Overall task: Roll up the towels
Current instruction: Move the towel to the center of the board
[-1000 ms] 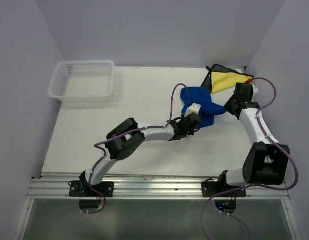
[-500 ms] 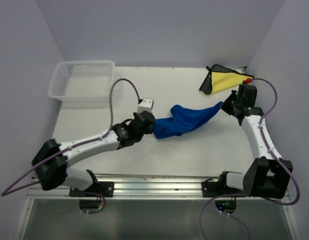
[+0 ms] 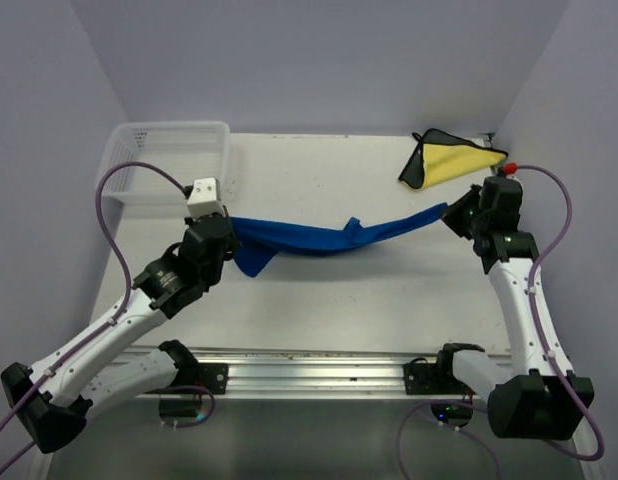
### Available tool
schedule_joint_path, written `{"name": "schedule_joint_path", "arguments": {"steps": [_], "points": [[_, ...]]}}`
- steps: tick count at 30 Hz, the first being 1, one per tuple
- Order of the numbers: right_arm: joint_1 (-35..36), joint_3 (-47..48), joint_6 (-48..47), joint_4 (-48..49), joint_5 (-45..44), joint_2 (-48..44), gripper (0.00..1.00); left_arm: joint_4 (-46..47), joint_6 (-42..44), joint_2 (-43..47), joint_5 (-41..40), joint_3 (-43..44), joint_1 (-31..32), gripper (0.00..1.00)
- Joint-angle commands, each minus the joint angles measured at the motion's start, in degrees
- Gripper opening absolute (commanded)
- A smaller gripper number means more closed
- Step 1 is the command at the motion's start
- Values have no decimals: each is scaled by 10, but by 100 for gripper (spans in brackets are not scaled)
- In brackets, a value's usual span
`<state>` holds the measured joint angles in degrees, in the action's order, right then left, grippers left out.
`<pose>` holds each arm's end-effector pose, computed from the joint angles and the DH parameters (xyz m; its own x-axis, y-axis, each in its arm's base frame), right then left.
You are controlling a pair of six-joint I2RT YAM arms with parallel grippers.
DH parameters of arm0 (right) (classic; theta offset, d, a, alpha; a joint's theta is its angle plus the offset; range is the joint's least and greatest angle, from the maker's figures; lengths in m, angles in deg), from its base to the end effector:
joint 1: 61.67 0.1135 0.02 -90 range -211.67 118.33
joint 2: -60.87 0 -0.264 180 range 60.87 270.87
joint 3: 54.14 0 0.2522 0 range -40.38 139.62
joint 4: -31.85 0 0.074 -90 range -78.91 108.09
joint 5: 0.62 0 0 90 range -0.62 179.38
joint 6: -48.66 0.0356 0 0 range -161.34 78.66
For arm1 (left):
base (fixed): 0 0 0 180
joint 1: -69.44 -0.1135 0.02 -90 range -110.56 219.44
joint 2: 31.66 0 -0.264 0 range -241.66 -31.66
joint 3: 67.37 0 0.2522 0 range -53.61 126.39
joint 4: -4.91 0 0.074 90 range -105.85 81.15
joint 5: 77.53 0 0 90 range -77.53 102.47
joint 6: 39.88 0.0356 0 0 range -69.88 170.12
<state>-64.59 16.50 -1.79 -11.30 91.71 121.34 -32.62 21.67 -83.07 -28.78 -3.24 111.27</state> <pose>0.2298 -0.0103 0.3281 -0.4085 0.6579 -0.6327 0.3591 0.7531 0.5512 0.1593 -0.1111 0.3331 -0.3013 -0.2110 -0.9299 -0.1002 0.9768 -0.1892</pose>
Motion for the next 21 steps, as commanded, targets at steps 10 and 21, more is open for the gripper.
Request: {"name": "schedule_joint_path", "arguments": {"steps": [10,21], "points": [[4,-255,50,53,35,-125,2,25,-157,109,135,-187,-26,0],[4,-272,15,16,31,-104,54,62,-195,96,188,-231,-24,0]]}}
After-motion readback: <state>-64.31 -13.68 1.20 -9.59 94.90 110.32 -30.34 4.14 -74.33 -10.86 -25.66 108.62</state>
